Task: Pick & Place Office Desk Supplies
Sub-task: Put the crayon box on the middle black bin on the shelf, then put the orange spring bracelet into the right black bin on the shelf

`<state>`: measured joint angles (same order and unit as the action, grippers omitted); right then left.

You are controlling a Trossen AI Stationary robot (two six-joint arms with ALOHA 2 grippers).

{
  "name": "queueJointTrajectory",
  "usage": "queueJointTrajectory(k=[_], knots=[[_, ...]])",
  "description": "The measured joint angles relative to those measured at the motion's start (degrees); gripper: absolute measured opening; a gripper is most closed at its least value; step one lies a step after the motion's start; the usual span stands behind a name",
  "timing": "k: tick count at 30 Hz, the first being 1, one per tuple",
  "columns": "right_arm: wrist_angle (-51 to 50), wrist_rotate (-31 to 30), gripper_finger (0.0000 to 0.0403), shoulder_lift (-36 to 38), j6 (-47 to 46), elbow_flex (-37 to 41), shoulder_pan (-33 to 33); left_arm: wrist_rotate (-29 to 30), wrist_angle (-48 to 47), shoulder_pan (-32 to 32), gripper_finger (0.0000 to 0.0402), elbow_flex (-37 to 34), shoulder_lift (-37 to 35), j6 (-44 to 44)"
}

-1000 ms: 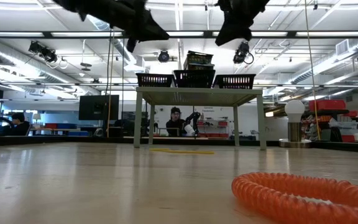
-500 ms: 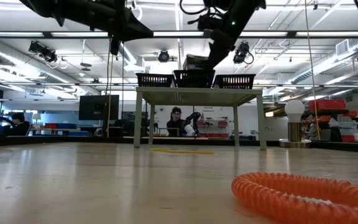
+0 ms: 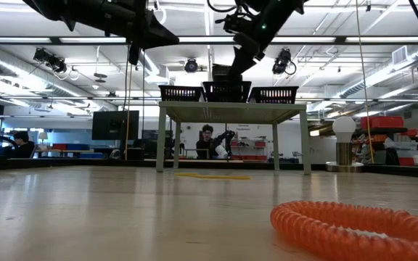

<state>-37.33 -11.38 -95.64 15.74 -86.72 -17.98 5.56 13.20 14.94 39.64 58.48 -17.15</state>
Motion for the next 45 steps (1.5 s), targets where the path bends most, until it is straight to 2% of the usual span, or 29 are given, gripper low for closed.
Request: queueJointTrajectory(k=[7, 12, 14, 17, 22, 26, 30, 34, 38, 41, 45], knots=[[2.4, 1.8, 0.0009, 1.6, -3.7, 0.0, 0.9, 0.0, -1.4, 0.0, 0.0007, 0.0, 0.0, 0.8], [-3.2, 3.9, 0.0005, 6.1, -8.9, 0.5, 5.5, 0.2, -3.7, -2.5, 0.0007, 0.0, 0.0, 2.5], [-2.4, 5.6, 0.0004, 8.7, -11.9, 3.6, 8.4, 1.0, -3.3, -4.8, 0.0006, -1.0, 0.0, 2.6], [2.0, 7.6, 0.0003, 12.4, -17.2, 12.5, 13.4, 4.4, -2.3, -9.1, 0.0006, -4.5, 0.0, 1.5], [12.2, 7.4, 0.0002, 17.4, -29.7, 26.7, 21.6, 10.8, 6.5, -16.7, 0.0005, -12.6, 0.0, -3.0], [13.4, 5.3, 0.0002, 17.7, -38.4, 31.3, 28.6, 15.0, 6.6, -20.9, 0.0008, -15.6, 0.0, -3.3], [13.4, 3.0, 0.0006, 14.5, -49.3, 32.7, 36.0, 15.8, 4.2, -22.6, 0.0012, -16.7, 0.0, -3.3], [13.4, 0.1, 0.0017, 7.4, -62.0, 29.4, 43.6, 15.7, 3.2, -22.6, 0.0011, -18.1, 0.0, -2.7], [8.0, 1.0, 0.0025, -3.4, -72.7, 19.9, 48.6, 14.9, 2.7, -22.5, 0.0009, -19.7, 0.1, -0.1], [3.1, 3.3, 0.0038, -11.7, -76.3, 9.9, 50.8, 10.8, 2.2, -22.5, 0.0009, -20.1, 0.1, 0.2], [-1.7, 6.3, 0.0077, -20.1, -78.7, -0.5, 52.2, 6.9, 2.2, -22.5, 0.0009, -20.1, 0.1, 2.9]])
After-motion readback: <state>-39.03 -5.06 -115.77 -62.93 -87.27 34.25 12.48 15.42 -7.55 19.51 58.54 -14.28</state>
